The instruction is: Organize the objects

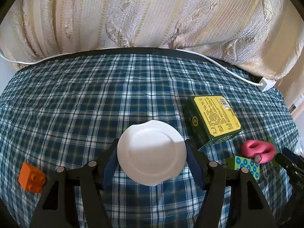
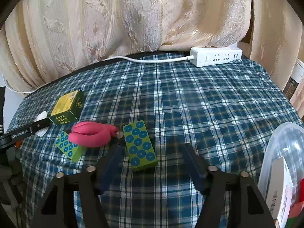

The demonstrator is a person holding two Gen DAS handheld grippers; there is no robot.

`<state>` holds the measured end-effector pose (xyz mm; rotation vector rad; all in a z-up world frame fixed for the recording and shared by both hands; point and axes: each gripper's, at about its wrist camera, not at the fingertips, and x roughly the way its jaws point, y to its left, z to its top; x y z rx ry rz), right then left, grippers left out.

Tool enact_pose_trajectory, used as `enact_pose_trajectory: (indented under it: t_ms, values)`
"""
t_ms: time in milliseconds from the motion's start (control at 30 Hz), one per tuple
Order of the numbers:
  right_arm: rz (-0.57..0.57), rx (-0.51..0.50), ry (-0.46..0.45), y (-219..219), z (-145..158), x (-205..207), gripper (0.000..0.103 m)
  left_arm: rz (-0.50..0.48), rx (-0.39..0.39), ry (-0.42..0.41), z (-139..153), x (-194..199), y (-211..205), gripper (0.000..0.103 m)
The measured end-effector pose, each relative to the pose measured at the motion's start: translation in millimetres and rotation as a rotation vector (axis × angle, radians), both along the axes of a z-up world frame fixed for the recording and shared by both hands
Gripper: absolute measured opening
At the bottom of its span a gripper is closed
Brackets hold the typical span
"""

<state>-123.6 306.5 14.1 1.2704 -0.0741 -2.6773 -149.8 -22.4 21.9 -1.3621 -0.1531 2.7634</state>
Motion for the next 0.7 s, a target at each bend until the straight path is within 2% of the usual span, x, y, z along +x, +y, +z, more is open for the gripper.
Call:
enact_pose_trajectory:
  t_ms: [233, 500, 600, 633, 700]
  values:
    - [0.026, 0.021, 0.002, -6.8, -3.6, -6.6, 0.052, -0.004, -0.011, 0.013, 5.0, 5.7, 5.5, 0.067]
    - [0.039, 0.024, 0.001, -9.8, -5.0, -7.6, 0.046, -0.013, -0.011, 0.016, 9.0, 8.6, 12.9, 0.067]
    - [0.044, 0.021, 0.001, -9.6, -5.2, -7.7, 0.04, -0.019, -0.009, 0.014, 9.0, 8.4, 15.6, 0.067]
    - [0.046, 0.02, 0.001, -9.6, -5.1, -7.9, 0.034, -0.021, -0.008, 0.015, 9.0, 8.5, 16.2, 0.067]
    - [0.051, 0.023, 0.002, -9.9, -4.8, -7.1, 0.033, -0.022, -0.007, 0.016, 9.4, 8.8, 16.9, 0.067]
